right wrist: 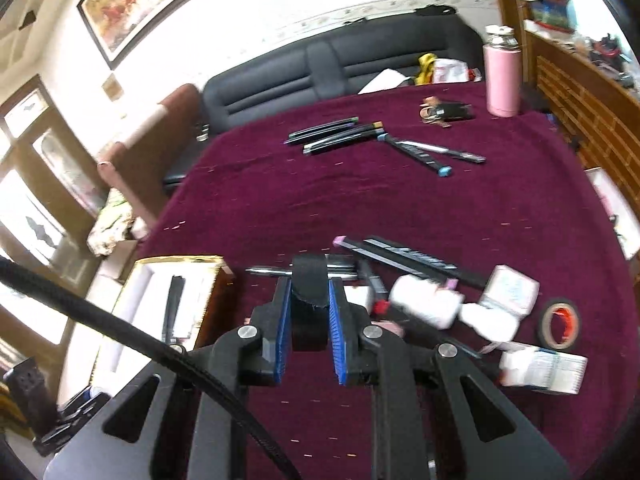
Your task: Organize objects
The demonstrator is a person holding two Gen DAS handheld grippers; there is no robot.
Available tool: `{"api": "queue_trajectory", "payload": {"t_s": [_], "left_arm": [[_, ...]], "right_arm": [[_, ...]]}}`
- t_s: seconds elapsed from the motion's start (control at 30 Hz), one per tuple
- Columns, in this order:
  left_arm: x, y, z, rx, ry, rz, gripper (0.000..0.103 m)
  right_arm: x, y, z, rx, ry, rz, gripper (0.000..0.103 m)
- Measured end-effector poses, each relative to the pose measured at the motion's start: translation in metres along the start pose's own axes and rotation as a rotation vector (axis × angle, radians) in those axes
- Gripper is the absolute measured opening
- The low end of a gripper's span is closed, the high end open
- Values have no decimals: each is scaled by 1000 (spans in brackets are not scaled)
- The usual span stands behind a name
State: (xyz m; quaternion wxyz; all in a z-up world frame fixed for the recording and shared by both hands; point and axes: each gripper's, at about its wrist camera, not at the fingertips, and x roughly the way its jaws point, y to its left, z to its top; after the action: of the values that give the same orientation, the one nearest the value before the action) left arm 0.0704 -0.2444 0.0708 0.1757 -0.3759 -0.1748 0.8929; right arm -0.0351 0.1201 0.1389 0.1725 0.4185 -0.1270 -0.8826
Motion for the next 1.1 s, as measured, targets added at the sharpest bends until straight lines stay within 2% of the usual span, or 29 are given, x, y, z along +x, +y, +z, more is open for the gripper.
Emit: {"api": "queue_trajectory", "payload": {"t_s": [0.3,0.47,0.6,0.77,0.87,1.1], "left_arm": [[-1,19,57,78,-7,123,54],[38,49,95,6,53,129,53],[77,80,111,-44,114,187,53],[97,106,115,-79,155,232,54],[101,115,120,-123,150,205,54],[119,121,129,-168,160,218,54]], "right_arm": [[62,68,-2,-18,122,197,16],[109,116,-2,-54,200,252,16],[150,141,-5,-20,269,302,16],[186,163,-10,-22,316,294,16],[203,167,-10,5,333,298,16],[224,167,-11,51,350,309,16]]}}
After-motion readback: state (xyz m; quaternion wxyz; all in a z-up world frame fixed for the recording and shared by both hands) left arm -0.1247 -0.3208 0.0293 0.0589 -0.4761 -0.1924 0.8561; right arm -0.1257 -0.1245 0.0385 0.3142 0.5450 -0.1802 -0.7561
